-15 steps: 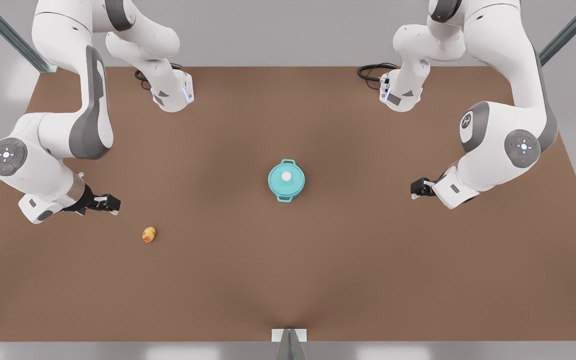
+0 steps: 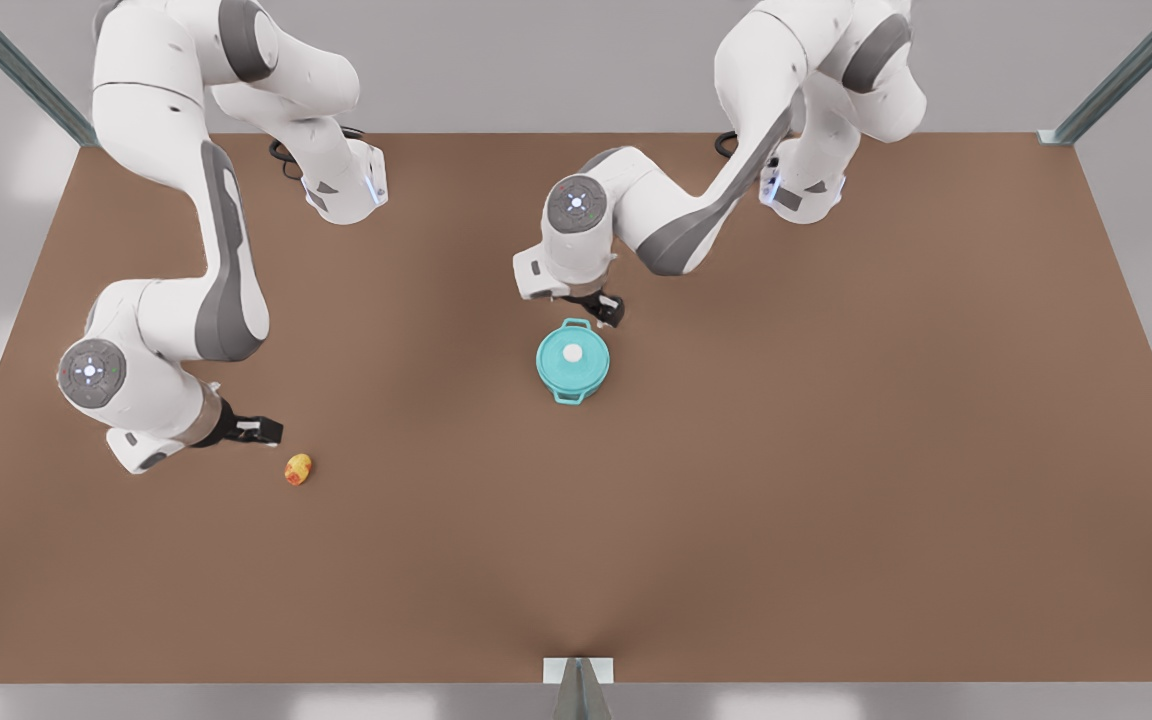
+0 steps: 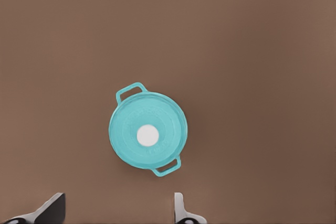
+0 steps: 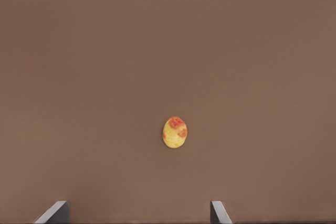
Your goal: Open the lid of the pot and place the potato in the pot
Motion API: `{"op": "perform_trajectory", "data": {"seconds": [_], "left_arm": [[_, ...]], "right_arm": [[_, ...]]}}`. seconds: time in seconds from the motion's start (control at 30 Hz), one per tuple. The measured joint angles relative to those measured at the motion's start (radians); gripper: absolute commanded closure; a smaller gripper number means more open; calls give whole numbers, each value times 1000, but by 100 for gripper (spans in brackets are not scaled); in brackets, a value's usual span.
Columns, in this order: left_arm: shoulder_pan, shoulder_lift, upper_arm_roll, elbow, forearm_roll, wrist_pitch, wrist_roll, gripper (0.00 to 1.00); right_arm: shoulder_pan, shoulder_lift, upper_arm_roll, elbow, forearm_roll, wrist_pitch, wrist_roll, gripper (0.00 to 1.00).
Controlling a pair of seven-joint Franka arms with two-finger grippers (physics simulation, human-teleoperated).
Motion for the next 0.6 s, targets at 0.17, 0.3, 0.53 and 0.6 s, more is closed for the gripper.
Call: {"op": "perform_trajectory", "data": {"seconds": [0.17,0.3,0.53,0.6], "left_arm": [[-43,89,-13,-119,38,182,-212,0],[-34,123,-9,-152,53,305,-344,0],[-24,146,-7,-191,122,395,-505,0],[-24,142,-6,-217,146,406,-539,0]], "right_arm": [[17,42,-7,-96,-5,141,53,0],[-9,121,-24,-126,7,241,88,0],[-16,176,-23,-214,33,431,165,0],[-13,181,-23,-252,35,485,185,0]]}}
